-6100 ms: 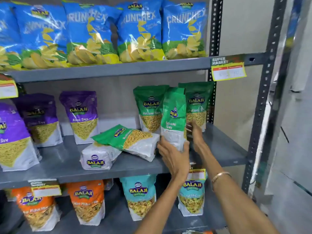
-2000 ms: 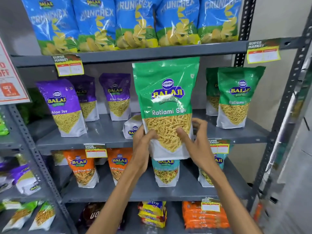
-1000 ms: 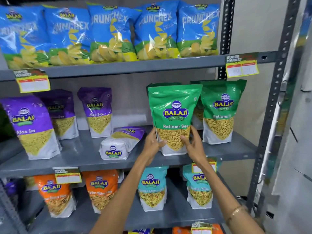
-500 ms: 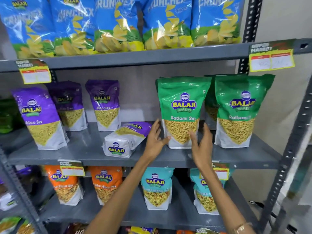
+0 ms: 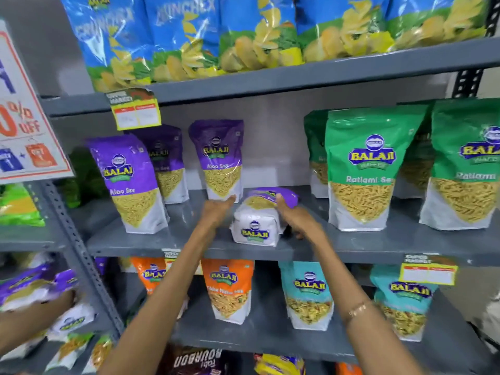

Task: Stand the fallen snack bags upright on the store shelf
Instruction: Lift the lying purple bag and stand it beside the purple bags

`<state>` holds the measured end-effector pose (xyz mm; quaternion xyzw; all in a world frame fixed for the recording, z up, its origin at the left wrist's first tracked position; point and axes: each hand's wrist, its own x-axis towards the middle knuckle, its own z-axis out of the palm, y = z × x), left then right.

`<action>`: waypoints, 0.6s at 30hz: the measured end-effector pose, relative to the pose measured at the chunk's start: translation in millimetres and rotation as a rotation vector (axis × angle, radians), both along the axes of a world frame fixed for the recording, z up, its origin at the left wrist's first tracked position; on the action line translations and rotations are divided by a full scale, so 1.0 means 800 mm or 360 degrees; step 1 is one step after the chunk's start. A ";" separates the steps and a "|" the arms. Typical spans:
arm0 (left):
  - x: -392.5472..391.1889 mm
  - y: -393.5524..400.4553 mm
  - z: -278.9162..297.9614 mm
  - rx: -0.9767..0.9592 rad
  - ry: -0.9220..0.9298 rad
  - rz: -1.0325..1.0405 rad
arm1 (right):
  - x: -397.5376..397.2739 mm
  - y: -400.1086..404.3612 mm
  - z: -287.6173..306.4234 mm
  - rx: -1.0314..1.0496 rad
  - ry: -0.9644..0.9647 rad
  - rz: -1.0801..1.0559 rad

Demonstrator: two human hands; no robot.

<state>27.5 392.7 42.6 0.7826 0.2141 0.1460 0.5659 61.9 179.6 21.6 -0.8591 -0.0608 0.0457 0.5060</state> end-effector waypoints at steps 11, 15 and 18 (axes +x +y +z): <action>0.035 0.015 -0.010 -0.0487 0.0376 -0.0927 | -0.001 0.023 -0.016 0.0563 0.0061 -0.0192; 0.004 -0.003 -0.022 -0.0667 0.0038 -0.1011 | -0.035 0.022 -0.021 0.0667 -0.0128 -0.0244; -0.032 -0.010 -0.033 -0.0723 -0.0256 -0.0804 | -0.081 0.030 -0.017 0.0758 -0.0297 -0.0274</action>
